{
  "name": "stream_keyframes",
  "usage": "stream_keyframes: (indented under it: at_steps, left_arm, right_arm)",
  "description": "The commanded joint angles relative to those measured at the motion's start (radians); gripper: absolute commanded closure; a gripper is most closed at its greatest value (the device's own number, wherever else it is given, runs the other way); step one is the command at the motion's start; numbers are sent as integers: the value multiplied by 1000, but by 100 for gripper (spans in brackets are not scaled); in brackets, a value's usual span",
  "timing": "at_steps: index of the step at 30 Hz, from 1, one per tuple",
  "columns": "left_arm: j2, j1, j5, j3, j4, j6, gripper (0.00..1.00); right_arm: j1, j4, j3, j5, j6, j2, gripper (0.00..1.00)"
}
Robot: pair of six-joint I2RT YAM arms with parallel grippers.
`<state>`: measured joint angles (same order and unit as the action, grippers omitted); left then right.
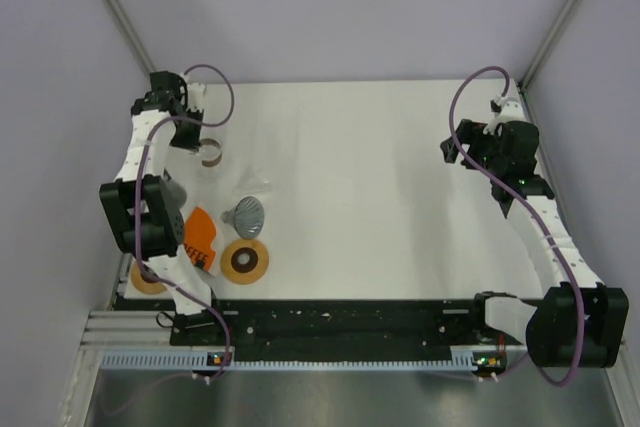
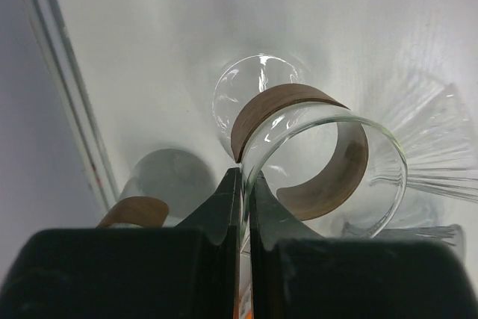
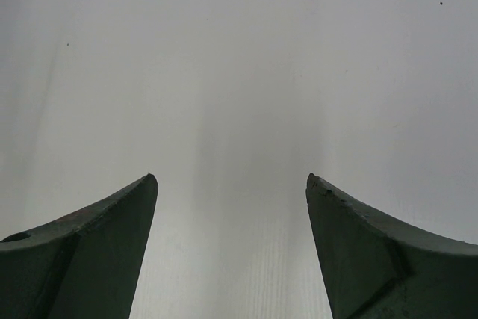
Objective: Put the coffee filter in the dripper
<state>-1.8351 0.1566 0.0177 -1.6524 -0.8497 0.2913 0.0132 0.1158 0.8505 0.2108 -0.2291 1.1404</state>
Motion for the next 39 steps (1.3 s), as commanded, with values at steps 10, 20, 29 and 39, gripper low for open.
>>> stream_keyframes:
  at_steps: [10,20,29,39]
  left_arm:
    - [221,-372,191,-196,-75,-153,100]
    - [68,-796,133,-153,-17,-236,100]
    - [-79,-864,134,-142,110,-336,100]
    - [-95,-862,228,19,233,-337,100]
  right_arm:
    - [-7,-34,13,39,-13,9,20]
    - [-7,-10,12,-17,0,-16,20]
    - [-7,-2,9,-1,5,-37,19]
    - [-7,4,9,12,5,-45,19]
